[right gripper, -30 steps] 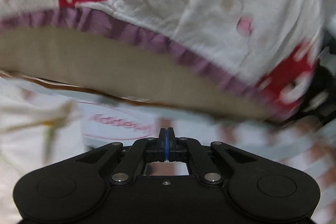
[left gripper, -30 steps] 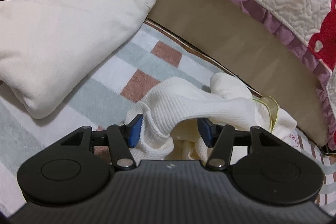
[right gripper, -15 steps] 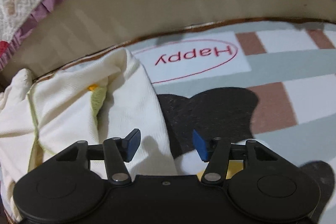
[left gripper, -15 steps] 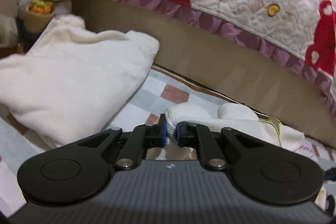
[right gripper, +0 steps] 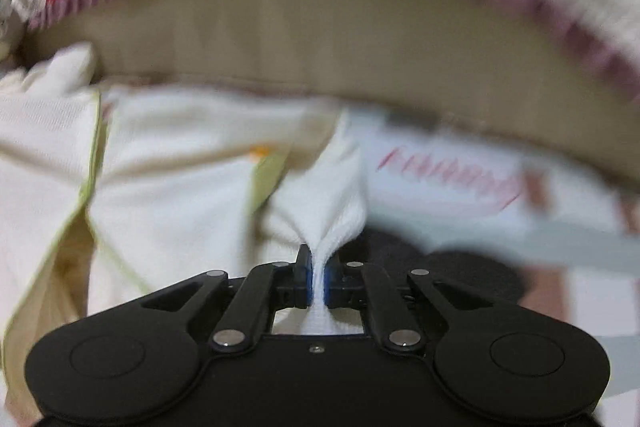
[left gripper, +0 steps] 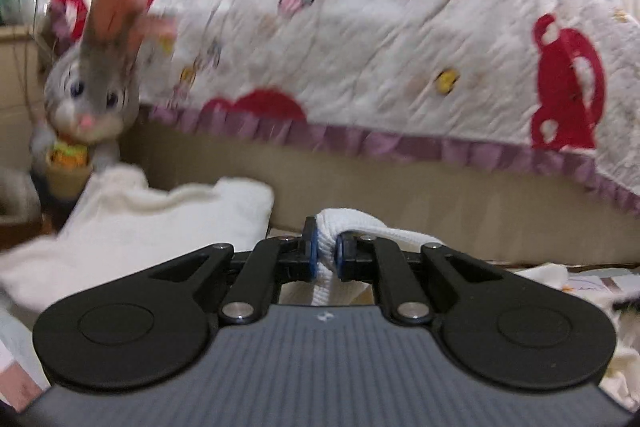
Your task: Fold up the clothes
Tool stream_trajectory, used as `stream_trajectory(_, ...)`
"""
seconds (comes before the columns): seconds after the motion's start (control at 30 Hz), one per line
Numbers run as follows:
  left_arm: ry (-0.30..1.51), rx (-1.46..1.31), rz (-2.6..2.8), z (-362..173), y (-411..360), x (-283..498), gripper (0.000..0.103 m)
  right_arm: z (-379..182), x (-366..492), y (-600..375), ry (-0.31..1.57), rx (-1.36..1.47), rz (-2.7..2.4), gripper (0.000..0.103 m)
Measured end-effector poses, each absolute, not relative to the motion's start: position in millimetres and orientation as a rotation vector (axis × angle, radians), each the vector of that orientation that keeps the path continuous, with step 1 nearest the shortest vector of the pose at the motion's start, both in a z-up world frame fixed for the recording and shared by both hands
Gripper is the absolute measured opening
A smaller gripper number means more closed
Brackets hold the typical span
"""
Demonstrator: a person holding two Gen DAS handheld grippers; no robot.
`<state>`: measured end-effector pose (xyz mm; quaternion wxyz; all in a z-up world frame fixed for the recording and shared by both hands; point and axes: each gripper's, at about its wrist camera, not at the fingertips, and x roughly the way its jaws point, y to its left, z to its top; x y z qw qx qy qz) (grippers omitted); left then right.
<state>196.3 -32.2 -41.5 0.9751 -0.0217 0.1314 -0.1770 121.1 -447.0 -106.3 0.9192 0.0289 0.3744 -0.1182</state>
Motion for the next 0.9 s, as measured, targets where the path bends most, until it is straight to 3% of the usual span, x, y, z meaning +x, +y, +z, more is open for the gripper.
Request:
stream_trajectory(0.17, 0.091, 0.0, -0.316, -20, -31, 163, 0.008, -40, 85, -469, 0.6, 0.072, -0.253, 0.006)
stream_trajectory(0.37, 0.026, -0.105, -0.344, -1, -9, 148, 0.008, 23, 40, -509, 0.437, 0.014, -0.47, 0.006)
stream_trajectory(0.5, 0.101, -0.289, -0.426, 0, 13, 151, 0.008, 66, 2, -552, 0.335, 0.025, -0.684, 0.006)
stream_trajectory(0.57, 0.242, -0.289, -0.472, -16, 10, 159, 0.009, 80, -13, -570, 0.321, 0.034, -0.767, 0.006)
stream_trajectory(0.7, 0.568, -0.215, -0.554, -56, -7, 179, 0.009, 44, -22, -613, 0.545, 0.087, -0.87, 0.007)
stream_trajectory(0.8, 0.795, -0.166, -0.596, -86, -19, 190, 0.01, -28, -16, -627, 0.858, 0.031, -0.92, 0.011)
stream_trajectory(0.9, 0.899, -0.134, -0.55, -102, -28, 189, 0.011, -89, -24, -602, 0.978, 0.014, -0.902, 0.017)
